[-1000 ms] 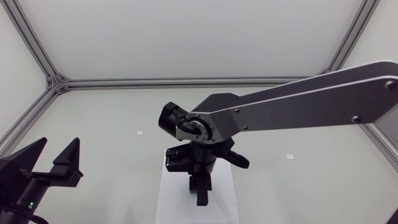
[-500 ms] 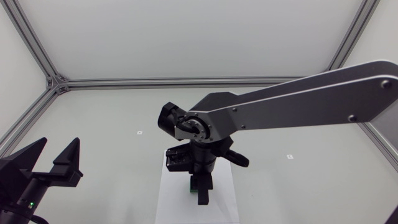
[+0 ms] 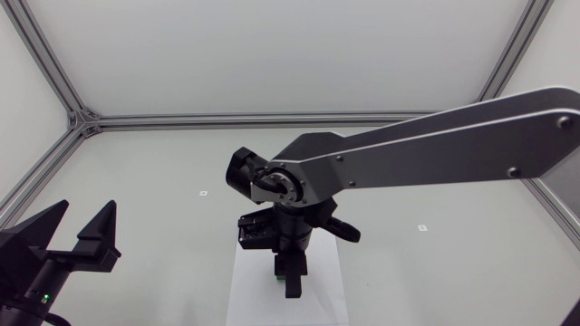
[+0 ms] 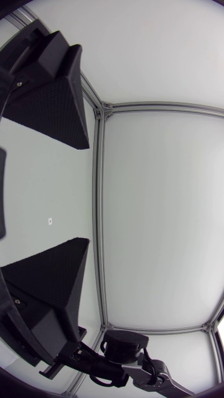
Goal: Pick up the orange 2x2 brick with the right arm and stack it on top of the green 2x2 brick in the center
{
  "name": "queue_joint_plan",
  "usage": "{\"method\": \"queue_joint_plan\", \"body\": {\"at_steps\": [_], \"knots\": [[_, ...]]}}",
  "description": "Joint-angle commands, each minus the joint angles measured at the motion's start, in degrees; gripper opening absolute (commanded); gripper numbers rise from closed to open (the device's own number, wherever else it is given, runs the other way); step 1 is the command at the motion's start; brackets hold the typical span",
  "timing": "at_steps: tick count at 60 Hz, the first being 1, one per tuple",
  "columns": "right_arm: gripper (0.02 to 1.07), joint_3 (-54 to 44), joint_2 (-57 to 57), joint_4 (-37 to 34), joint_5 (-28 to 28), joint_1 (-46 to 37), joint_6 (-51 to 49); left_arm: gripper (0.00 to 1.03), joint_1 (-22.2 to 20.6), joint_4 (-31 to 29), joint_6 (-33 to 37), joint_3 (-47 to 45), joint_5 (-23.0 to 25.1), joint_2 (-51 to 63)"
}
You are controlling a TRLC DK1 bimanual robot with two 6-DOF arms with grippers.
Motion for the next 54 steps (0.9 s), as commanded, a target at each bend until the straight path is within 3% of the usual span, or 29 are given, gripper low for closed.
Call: {"method": "queue_joint_plan", "body": {"at_steps": [1,38,54], "knots": [[0.08,0.89,1.55,-0.73,0.28,0.64,-0.89,0.99,0.22,-0.87,0.73,-2.35,0.32,-0.45],[0.08,0.71,3.40,-0.29,0.28,1.34,-0.98,0.99,0.22,-0.87,0.73,-2.35,0.23,-0.45],[0.08,1.42,5.95,-3.28,1.68,1.17,-0.72,0.99,0.22,-0.78,0.73,-2.35,0.23,-0.45]]}}
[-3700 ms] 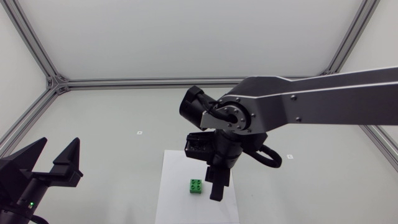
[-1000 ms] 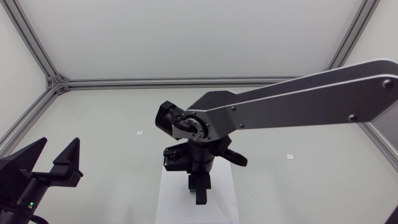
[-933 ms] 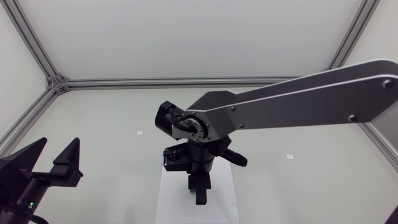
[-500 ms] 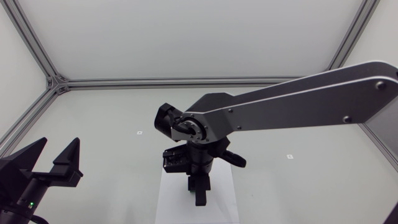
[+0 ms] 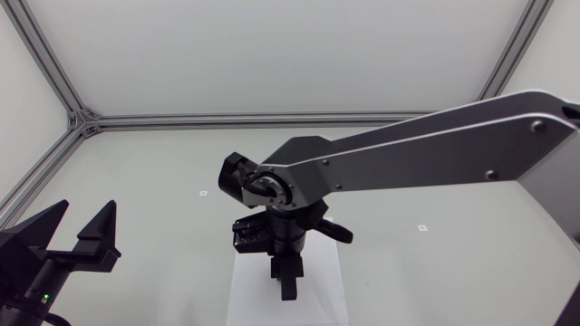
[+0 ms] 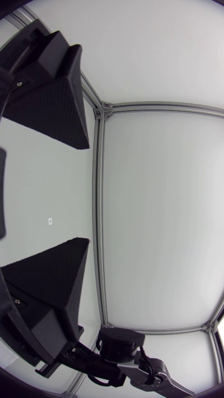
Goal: Pick up the orange 2x2 brick with the right arm and stack it on top of the green 2x2 brick in the center
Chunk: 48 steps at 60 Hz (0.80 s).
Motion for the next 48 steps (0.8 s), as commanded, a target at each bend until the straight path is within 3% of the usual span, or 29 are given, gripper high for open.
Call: {"method": "queue_joint_plan", "body": {"at_steps": [1,14,26,35,48], "knots": [[0.08,-0.40,3.81,-2.45,0.46,0.05,-0.72,0.99,0.22,-0.84,0.73,-2.35,0.25,-0.45],[0.08,-1.63,5.57,-3.68,-1.74,-2.50,-1.77,0.99,0.22,-0.84,0.73,-2.35,0.25,-0.45],[0.08,-5.23,4.25,0.36,-3.32,-3.03,-2.03,0.99,0.22,-0.84,0.73,-2.35,0.25,-0.45],[0.08,-6.73,4.07,2.03,-1.74,-1.97,-1.51,0.99,0.22,-0.84,0.73,-2.35,0.25,-0.45],[0.08,-3.47,6.53,-1.84,0.63,-0.65,-1.33,0.99,0.22,-0.76,0.73,-2.35,0.25,-0.45]]}}
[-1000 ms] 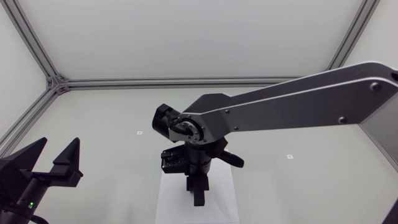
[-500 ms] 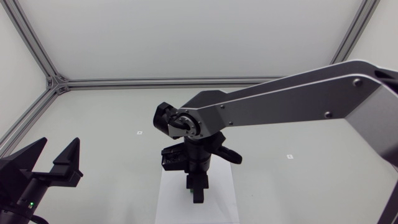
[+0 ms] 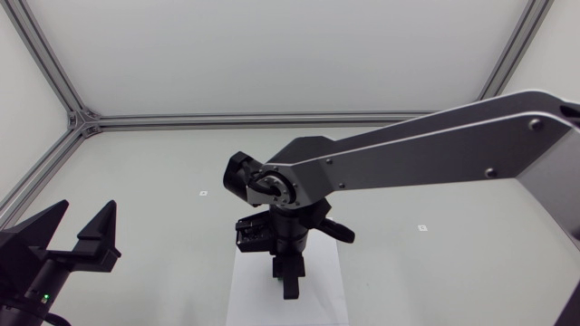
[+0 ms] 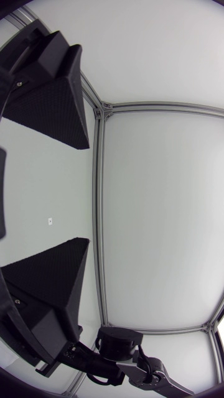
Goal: Pick up the orange 2x2 brick with the right arm and stack it on top of the green 2x2 brick in the center
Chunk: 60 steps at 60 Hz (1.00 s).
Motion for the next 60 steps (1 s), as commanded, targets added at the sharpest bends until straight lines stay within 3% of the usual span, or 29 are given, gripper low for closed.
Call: {"method": "queue_joint_plan", "body": {"at_steps": [1,29,34,40,49,58,60], "knots": [[0.08,-2.34,6.43,-2.78,1.60,0.31,-0.46,0.99,0.22,-0.87,0.75,-2.35,0.23,-0.45],[0.08,-2.60,7.39,-2.86,-3.06,-1.98,-2.13,0.99,0.22,-0.87,0.75,-2.35,0.23,-0.45],[0.18,-3.04,6.51,-2.43,-3.24,-1.71,-2.13,0.99,0.22,-0.87,0.75,-2.35,0.23,-0.45],[0.19,-3.21,5.63,-2.34,-2.97,-1.18,-1.78,0.99,0.22,-0.87,0.75,-2.35,0.23,-0.45],[0.30,-3.30,5.02,-2.25,-2.45,-0.75,-0.90,0.99,0.22,-0.87,0.75,-2.35,0.23,-0.45],[0.30,-3.30,4.49,-1.72,-2.36,-0.66,-0.19,0.99,0.22,-0.87,0.75,-2.35,0.23,-0.45],[0.35,-3.30,4.40,-1.72,-2.36,-0.66,-0.02,0.99,0.22,-0.87,0.75,-2.35,0.23,-0.45]]}}
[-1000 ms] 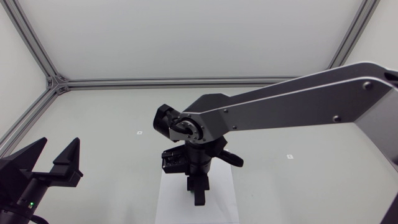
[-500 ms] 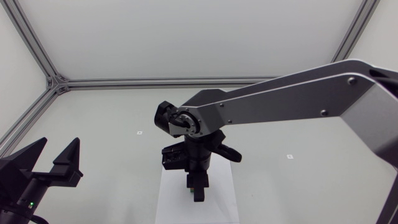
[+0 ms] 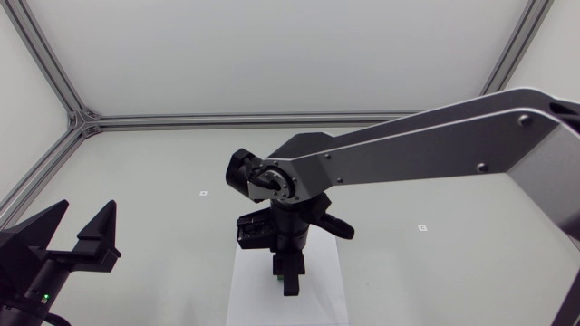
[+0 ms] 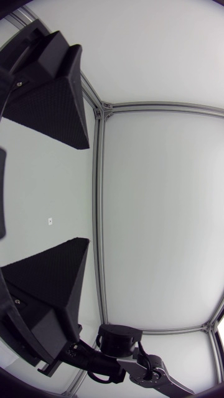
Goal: Pick up the orange 2x2 brick with the right arm and stack it on top of the green 2x2 brick in the center
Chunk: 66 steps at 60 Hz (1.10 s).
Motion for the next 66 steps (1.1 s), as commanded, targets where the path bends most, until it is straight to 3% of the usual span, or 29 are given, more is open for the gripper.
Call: {"method": "queue_joint_plan", "body": {"at_steps": [1,8,25,48,51,62,66], "knots": [[0.37,-4.42,3.57,-0.76,-0.09,0.33,0.64,0.99,0.22,-0.87,0.73,-2.35,0.25,-0.45],[0.47,-4.50,3.22,-0.58,-0.09,0.59,1.43,0.99,0.22,-0.87,0.73,-2.35,0.25,-0.45],[0.56,-5.47,2.17,-0.23,-0.09,1.12,2.92,0.99,0.22,-0.78,0.73,-2.35,0.25,-0.45],[0.56,-4.86,0.94,1.61,-0.17,0.94,4.59,0.99,0.22,-0.87,0.73,-2.35,0.25,-0.45],[0.55,-5.03,0.76,2.14,-0.17,1.03,5.03,0.99,0.22,-0.87,0.73,-2.35,0.34,-0.45],[0.30,-4.94,0.58,3.28,-0.17,1.03,5.30,0.99,0.22,-0.78,0.73,-2.35,0.25,-0.45],[0.26,-4.59,0.58,3.28,-0.09,0.85,5.12,0.99,0.22,-0.87,0.73,-2.35,0.25,-0.45]]}}
